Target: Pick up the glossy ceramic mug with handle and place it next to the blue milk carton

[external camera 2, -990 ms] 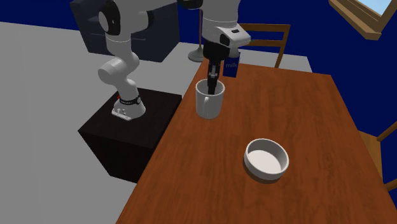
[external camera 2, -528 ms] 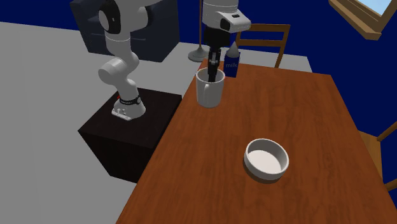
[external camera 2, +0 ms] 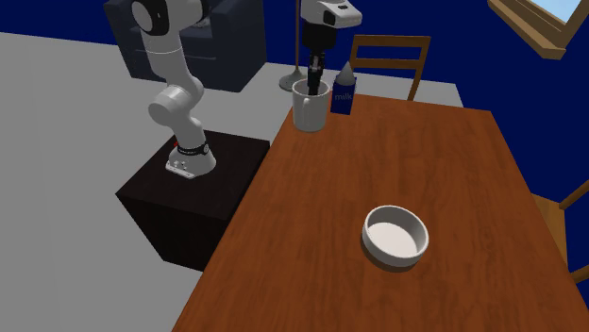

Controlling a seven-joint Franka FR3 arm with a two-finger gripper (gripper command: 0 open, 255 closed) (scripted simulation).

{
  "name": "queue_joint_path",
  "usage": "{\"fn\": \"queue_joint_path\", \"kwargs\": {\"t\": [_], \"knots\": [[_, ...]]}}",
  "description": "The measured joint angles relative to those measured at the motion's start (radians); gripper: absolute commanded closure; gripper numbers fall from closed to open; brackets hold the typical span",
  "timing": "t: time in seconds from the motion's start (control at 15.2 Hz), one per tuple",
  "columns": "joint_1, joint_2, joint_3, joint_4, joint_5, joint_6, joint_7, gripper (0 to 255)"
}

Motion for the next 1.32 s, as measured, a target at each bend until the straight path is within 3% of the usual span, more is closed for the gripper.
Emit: {"fn": "queue_joint_path", "kwargs": {"t": [0.59,1.32], "knots": [[0.116,-0.154,0.115,-0.188,-0.02,0.024,0.23,255],[0.236,-0.192,0.271,-0.216,0.006,0.001,0.507,255]]}}
